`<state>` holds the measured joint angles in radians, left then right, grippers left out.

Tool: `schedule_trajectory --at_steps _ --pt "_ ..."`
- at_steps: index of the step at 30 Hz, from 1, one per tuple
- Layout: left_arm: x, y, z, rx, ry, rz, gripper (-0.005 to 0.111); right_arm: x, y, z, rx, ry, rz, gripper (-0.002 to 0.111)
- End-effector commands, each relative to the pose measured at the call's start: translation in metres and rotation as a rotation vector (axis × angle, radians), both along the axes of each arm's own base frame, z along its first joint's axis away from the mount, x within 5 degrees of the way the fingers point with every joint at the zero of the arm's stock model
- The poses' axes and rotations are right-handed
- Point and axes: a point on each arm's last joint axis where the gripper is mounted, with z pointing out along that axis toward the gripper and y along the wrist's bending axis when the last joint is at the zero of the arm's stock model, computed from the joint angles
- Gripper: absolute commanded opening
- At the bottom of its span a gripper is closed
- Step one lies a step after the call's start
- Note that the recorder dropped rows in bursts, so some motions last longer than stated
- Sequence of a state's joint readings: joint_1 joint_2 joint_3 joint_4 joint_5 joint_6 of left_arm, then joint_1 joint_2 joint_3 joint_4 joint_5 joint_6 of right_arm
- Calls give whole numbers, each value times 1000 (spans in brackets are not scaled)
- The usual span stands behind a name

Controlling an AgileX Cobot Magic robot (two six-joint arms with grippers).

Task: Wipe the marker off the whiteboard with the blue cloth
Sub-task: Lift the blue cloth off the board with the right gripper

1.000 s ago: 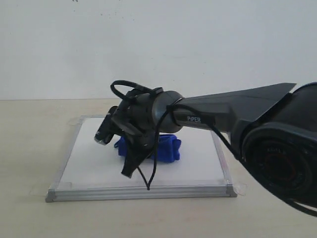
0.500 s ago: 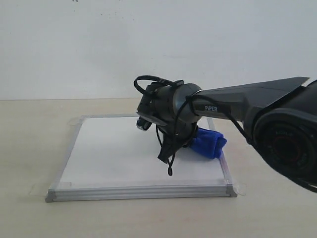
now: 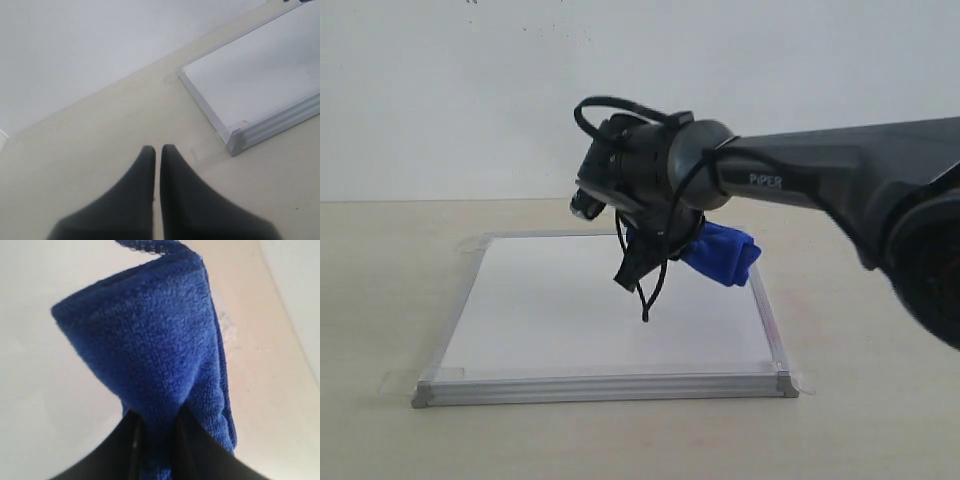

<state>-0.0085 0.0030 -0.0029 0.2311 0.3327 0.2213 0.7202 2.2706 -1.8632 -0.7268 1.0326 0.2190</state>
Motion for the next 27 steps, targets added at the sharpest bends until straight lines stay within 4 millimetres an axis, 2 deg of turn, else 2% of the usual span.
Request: schedule_trajectory --at_steps 1,7,16,20,27 --pt "0 0 -1 3 -2 -4 4 -5 -7 43 45 -75 -9 0" --pt "0 0 -1 3 -2 -4 4 -11 -14 63 51 -79 -50 0" --pt "0 0 -1 3 -2 -4 4 -17 -20 61 16 -22 -112 0" --pt "0 0 -1 3 -2 -4 4 -15 -28 62 -17 -16 -146 0" --pt "0 0 -1 3 -2 -4 4 6 -68 66 -2 -18 -248 0"
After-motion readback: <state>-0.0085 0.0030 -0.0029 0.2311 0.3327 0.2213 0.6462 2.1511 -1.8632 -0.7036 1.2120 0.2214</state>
